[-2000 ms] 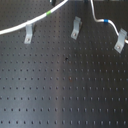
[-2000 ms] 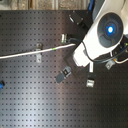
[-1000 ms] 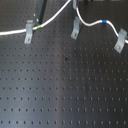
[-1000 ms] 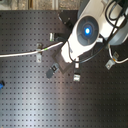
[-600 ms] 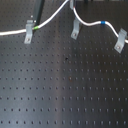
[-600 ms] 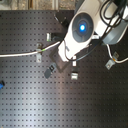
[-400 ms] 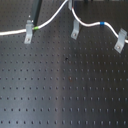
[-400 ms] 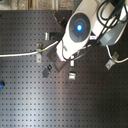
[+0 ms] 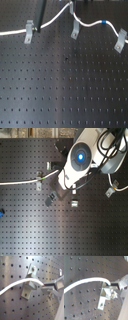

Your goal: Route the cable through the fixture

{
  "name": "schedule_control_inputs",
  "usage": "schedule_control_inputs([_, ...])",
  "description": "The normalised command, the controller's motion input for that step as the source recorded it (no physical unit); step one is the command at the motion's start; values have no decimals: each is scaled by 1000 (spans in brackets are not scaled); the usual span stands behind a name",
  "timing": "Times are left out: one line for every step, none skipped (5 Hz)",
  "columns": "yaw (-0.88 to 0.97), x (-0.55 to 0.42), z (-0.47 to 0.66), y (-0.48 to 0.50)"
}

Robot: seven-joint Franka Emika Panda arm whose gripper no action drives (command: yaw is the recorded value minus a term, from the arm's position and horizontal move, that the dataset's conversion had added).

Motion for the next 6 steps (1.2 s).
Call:
schedule_control_inputs([-563,-195,184,-185])
schedule_control_inputs([-488,-154,149,-136])
schedule_control_inputs([-234,-205,209,137])
schedule_control_inputs([123,-90,254,304])
schedule_control_inputs([66,-81,404,270])
schedule_control_inputs([0,-21,505,100])
